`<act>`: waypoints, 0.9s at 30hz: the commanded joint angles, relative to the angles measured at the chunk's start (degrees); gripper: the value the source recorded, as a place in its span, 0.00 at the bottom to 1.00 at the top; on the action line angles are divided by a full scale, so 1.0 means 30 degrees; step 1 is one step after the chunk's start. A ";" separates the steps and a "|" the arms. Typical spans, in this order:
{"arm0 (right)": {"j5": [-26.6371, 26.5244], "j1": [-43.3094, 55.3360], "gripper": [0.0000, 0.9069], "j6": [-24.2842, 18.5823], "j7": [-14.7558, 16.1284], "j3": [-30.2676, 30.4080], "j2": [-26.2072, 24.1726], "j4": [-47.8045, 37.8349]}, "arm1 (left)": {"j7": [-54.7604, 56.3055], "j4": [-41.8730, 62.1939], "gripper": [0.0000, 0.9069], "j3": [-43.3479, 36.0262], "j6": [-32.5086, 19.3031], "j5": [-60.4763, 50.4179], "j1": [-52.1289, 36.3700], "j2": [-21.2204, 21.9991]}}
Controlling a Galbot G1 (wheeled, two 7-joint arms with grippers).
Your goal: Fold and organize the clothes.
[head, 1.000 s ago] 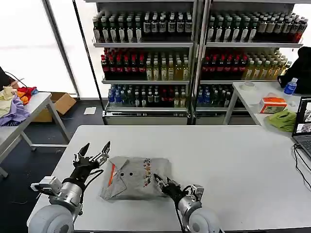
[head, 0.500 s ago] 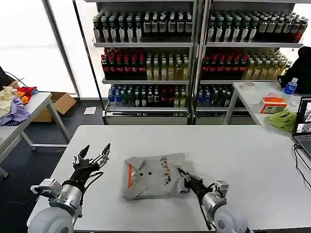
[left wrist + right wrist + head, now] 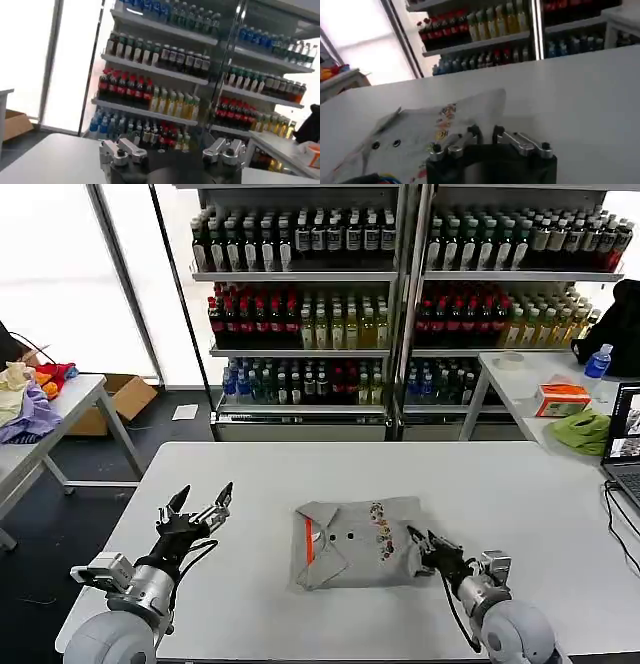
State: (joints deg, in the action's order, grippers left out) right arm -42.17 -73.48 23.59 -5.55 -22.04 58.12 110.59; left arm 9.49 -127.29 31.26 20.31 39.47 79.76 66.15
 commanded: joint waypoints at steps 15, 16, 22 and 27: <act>0.5497 0.4972 1.00 0.0025 -0.2966 0.6180 0.3872 -0.1898 | -0.0464 -0.0269 1.00 0.0290 -0.0051 -0.0462 0.0725 0.0121; 0.5725 0.5035 1.00 -0.0020 -0.3294 0.6391 0.4173 -0.2145 | -0.0496 -0.0271 1.00 0.0282 -0.0057 -0.0497 0.0802 0.0134; 0.7532 0.5053 1.00 0.1287 -0.5695 0.7063 0.5367 -0.3993 | -0.0702 -0.0118 1.00 0.0210 -0.0119 -0.0714 0.0980 0.0473; 0.7871 0.5017 1.00 0.2461 -0.6971 0.6836 0.5307 -0.4460 | -0.0790 0.0109 1.00 0.0116 -0.0181 -0.0713 0.0851 0.0483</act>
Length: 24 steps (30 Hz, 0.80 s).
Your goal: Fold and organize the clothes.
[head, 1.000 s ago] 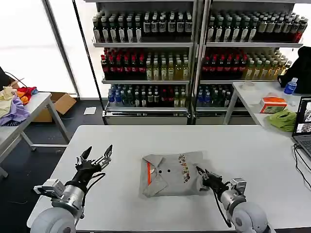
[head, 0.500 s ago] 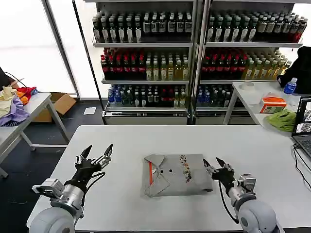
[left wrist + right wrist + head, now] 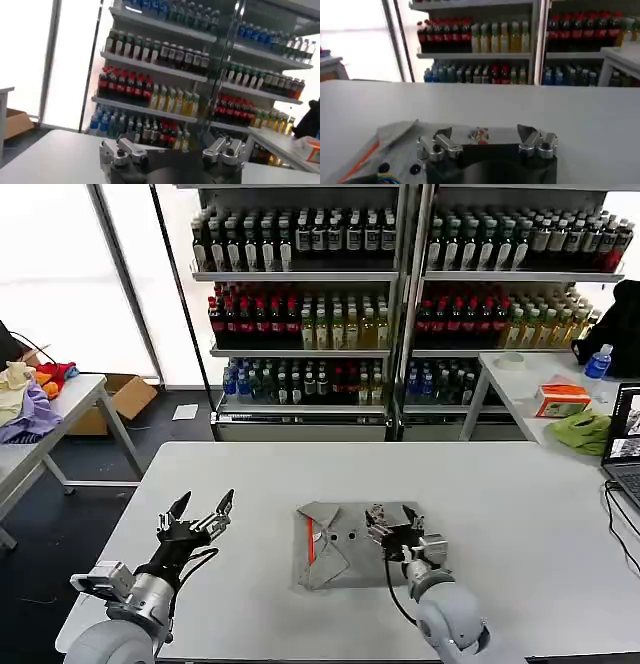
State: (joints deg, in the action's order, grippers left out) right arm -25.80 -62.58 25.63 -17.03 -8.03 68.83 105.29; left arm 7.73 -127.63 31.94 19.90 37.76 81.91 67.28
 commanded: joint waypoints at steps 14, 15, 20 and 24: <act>0.0806 -0.2581 1.00 -0.2349 0.1553 -0.4088 -0.1273 0.5475 | -0.0418 0.0202 1.00 0.0173 -0.0219 -0.0162 0.0260 -0.0179; -0.0008 -0.3466 1.00 -0.2960 0.2298 -0.5965 -0.1467 0.5741 | -0.0435 0.0204 1.00 0.0203 -0.0281 -0.0195 0.0278 -0.0180; -0.1601 -0.7326 1.00 -0.6496 0.6194 -1.1750 -0.1930 0.4631 | -0.0772 0.0390 1.00 0.0483 -0.0818 -0.1060 0.0584 -0.0177; -0.3797 -0.8807 1.00 -0.7523 0.8304 -1.4830 -0.1741 0.3718 | -0.0966 0.0379 1.00 0.0769 -0.0923 -0.0939 0.0972 -0.0198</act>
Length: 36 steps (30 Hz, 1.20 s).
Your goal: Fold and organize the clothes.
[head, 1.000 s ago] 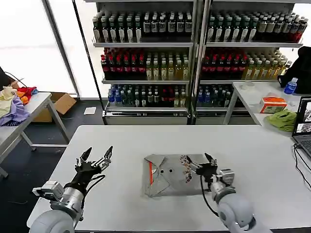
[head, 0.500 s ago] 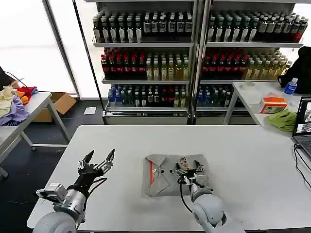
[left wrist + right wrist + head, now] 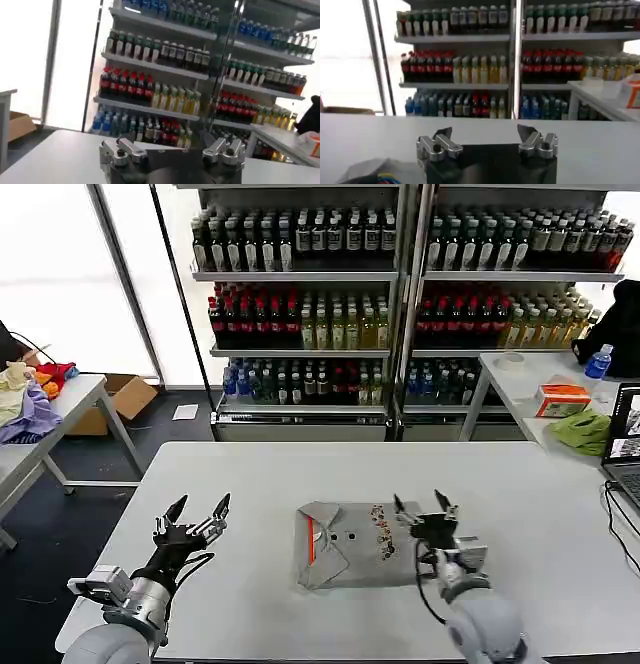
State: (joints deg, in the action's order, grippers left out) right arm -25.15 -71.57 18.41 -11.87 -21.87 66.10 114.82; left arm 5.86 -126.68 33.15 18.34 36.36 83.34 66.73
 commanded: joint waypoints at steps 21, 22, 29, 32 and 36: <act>-0.2814 -0.6744 1.00 -0.5358 0.7467 -1.0328 0.0484 0.0515 | -0.0796 -0.0203 1.00 0.0692 -0.0969 -0.0439 0.1635 0.0116; -0.2760 -0.6797 1.00 -0.5368 0.7471 -1.0299 0.0516 0.0561 | -0.0817 -0.0161 1.00 0.0799 -0.0988 -0.0420 0.1676 0.0086; -0.2340 -0.7099 1.00 -0.5346 0.7255 -1.0066 0.0735 0.0551 | -0.0966 -0.0308 1.00 0.1465 -0.1012 -0.0114 0.2108 -0.0126; -0.2245 -0.7122 1.00 -0.5109 0.7026 -1.0109 0.0749 0.0667 | -0.0975 -0.0321 1.00 0.1593 -0.1028 -0.0075 0.2167 -0.0138; -0.1925 -0.7158 1.00 -0.5433 0.6891 -1.0124 0.0691 0.0525 | -0.0970 -0.0308 1.00 0.1646 -0.1036 -0.0019 0.2187 -0.0126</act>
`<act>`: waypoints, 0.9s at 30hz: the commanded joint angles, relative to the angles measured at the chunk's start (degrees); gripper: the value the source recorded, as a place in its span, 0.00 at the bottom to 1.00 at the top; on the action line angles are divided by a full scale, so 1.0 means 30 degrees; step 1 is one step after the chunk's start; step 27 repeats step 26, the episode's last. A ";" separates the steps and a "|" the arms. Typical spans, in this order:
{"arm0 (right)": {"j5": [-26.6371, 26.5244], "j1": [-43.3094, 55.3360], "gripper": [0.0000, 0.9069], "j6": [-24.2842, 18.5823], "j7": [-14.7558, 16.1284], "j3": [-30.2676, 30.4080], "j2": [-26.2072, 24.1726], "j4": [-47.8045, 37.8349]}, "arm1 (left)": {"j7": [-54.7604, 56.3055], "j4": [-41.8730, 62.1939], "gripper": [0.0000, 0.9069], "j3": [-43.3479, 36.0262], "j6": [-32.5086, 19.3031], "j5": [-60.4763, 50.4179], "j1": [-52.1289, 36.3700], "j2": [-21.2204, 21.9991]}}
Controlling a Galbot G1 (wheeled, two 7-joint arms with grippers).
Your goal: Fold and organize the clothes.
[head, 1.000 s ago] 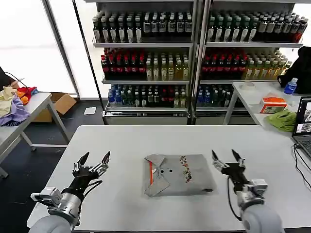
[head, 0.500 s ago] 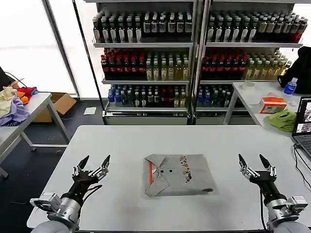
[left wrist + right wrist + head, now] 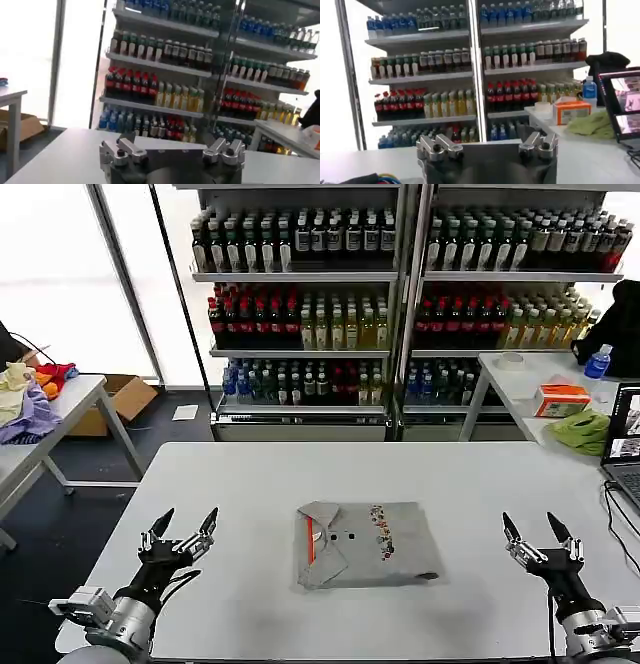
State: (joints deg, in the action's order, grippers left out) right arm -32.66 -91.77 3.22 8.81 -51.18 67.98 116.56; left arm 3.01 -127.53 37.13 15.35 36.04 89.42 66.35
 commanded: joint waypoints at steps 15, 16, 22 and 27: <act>-0.0186 -0.0438 1.00 -0.0367 -0.0229 -0.0272 0.0096 -0.0114 | 0.0001 -0.0127 1.00 0.0426 -0.0011 0.0166 0.0203 -0.0023; -0.0165 -0.0432 1.00 -0.0377 -0.0229 -0.0275 0.0092 -0.0122 | 0.0001 -0.0132 1.00 0.0432 -0.0010 0.0169 0.0224 -0.0032; -0.0068 -0.0375 1.00 -0.0380 -0.0291 -0.0276 0.0074 -0.0250 | -0.0013 -0.0280 1.00 0.0498 0.0041 0.0211 0.0276 -0.0064; -0.0090 -0.0421 1.00 -0.0376 -0.0300 -0.0305 0.0119 -0.0220 | -0.0045 -0.0481 1.00 0.0567 0.0048 0.0231 0.0307 -0.0091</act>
